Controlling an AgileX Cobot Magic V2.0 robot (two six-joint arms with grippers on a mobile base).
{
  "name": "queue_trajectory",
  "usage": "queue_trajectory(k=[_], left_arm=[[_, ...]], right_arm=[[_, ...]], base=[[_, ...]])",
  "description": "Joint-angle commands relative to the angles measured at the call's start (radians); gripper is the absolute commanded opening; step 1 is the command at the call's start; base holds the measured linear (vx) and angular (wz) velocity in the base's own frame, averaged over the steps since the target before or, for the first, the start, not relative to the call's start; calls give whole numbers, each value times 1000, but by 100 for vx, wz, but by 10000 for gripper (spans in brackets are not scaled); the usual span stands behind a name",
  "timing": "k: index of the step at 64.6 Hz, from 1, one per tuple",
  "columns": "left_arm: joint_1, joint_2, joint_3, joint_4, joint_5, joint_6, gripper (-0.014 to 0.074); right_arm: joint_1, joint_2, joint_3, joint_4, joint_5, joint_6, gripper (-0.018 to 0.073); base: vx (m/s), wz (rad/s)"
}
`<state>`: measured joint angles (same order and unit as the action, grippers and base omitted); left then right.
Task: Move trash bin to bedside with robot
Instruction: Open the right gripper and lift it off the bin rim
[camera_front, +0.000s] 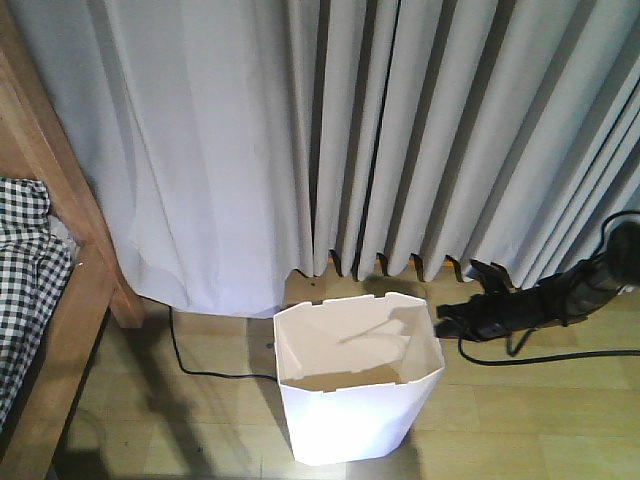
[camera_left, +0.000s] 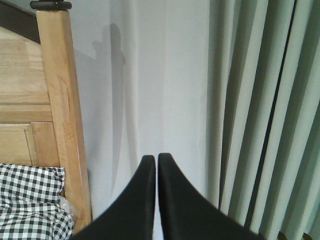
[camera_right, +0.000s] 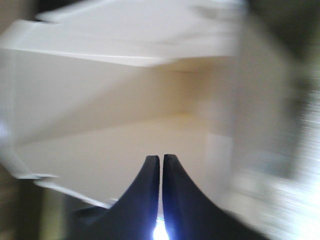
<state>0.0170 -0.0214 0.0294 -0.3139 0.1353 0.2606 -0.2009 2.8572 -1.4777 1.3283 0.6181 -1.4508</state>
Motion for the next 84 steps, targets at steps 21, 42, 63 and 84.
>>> queue_trajectory(k=[21, 42, 63, 84], left_arm=[[-5, -8, 20, -10, -77, -2, -6], [-5, -8, 20, -10, -77, -2, -6], [-5, -8, 20, -10, -77, -2, -6], [-5, -8, 20, -10, -77, -2, -6]], right_arm=[[-4, -512, 481, 454, -397, -561, -3], [-4, -967, 702, 453, -530, -563, -3], [-4, -1594, 851, 452, -505, -553, -3], [-4, -2150, 1054, 452, -532, -477, -3]], base=[[0, 0], [0, 0], [0, 0], [0, 0]])
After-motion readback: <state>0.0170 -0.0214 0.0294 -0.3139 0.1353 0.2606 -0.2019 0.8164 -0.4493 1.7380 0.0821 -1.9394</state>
